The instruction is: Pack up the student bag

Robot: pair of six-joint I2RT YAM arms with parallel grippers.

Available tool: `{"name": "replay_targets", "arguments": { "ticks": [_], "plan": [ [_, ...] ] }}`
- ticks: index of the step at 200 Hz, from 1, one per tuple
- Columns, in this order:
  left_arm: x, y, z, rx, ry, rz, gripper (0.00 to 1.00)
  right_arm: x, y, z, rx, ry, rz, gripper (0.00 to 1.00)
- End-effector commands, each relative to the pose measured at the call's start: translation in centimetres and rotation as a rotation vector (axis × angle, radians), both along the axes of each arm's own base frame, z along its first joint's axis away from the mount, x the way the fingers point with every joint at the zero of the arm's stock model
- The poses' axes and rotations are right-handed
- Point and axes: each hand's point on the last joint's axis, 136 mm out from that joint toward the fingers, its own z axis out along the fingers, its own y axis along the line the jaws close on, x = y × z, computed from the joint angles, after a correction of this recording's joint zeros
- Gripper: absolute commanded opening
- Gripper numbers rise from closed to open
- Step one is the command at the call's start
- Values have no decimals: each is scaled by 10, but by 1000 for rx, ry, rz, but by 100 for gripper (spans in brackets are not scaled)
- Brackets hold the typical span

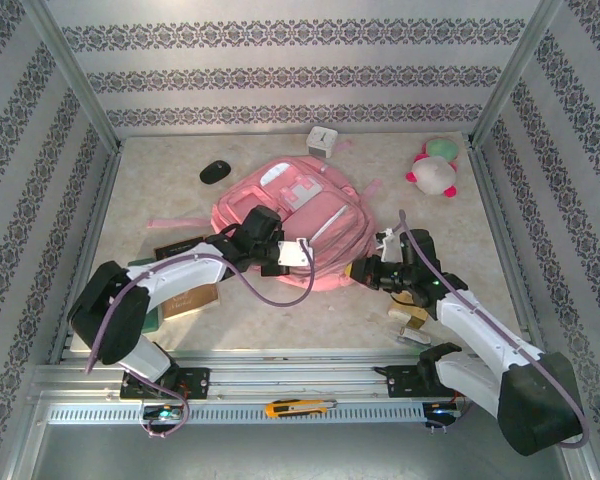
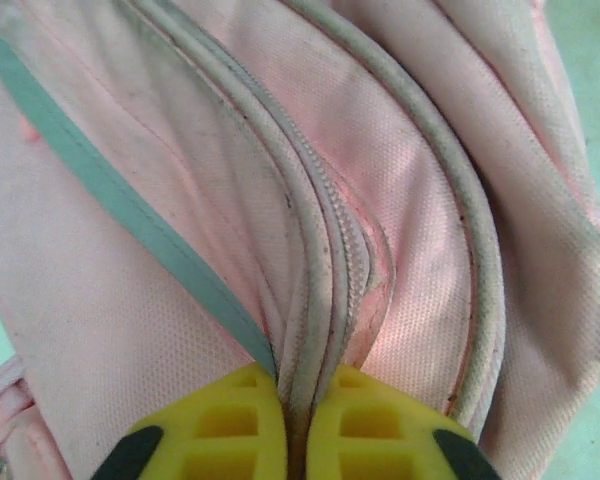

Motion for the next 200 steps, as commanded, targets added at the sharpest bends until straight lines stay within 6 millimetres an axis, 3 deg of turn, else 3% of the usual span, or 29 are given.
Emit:
{"name": "replay_targets", "arguments": {
  "ticks": [1, 34, 76, 111, 149, 200],
  "plan": [
    [8, -2, 68, -248, -23, 164, 0, 0, 0, 11, 30, -28, 47, 0],
    [5, 5, 106, -391, -9, 301, 0, 5, -2, 23, 4, -61, 58, 0],
    [34, 5, 127, -515, 35, 576, 0, -2, 17, 47, -10, -123, 102, 0],
    [59, -1, 134, -555, 92, 751, 0, -9, 33, 64, -37, -180, 117, 0],
    [68, -15, 140, -618, 156, 827, 0, -14, 44, 66, -69, -208, 99, 0],
    [77, -22, 132, -596, 194, 952, 0, -8, 34, 79, -159, -310, -63, 0]
  ]
}}
